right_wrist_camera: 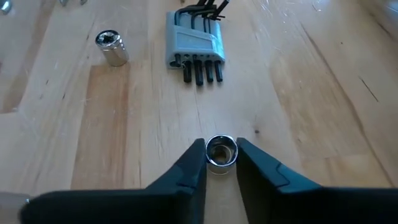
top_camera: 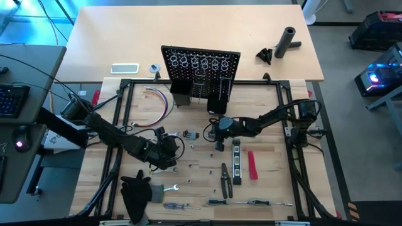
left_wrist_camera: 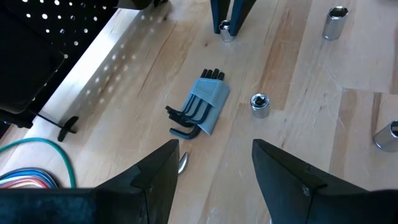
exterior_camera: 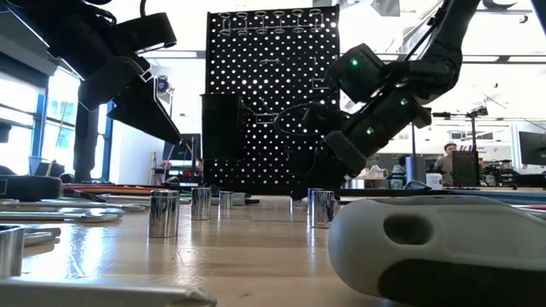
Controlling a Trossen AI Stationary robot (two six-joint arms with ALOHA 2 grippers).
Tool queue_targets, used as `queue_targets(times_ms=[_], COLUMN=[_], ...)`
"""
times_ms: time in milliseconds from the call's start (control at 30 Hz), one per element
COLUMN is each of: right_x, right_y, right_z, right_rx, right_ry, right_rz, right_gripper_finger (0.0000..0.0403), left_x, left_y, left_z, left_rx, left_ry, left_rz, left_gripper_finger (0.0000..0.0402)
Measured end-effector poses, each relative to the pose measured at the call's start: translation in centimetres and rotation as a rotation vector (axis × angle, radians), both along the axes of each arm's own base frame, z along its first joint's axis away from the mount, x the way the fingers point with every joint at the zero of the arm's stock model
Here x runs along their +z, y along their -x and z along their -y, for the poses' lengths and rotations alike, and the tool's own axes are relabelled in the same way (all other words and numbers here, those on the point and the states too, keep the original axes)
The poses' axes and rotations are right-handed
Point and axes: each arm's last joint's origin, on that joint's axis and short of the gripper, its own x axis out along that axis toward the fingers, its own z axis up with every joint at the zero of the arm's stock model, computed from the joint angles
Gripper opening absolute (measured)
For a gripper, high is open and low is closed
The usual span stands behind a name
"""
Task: Hang tools onto peg board
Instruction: Put the socket into the small black bin on the black pegboard
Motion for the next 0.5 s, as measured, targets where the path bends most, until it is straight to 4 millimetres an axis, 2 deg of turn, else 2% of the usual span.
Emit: queue_targets(times_ms=[333,500], right_x=[0.2,2.0], right_y=[0.0,0.5], right_z=[-0.9,-1.4], right_rx=[0.038,0.033], right_ry=[-0.012,0.017], right_rz=[-0.007,-0.001], right_gripper_finger=[0.0043,0.0044], left_x=[0.0,0.0], left_y=[0.0,0.0], left_z=[0.0,0.0], left_rx=[0.0,0.0], left_ry=[0.0,-0.001], left_rz=[0.0,-0.002], left_gripper_finger=[0.0197,0.0197])
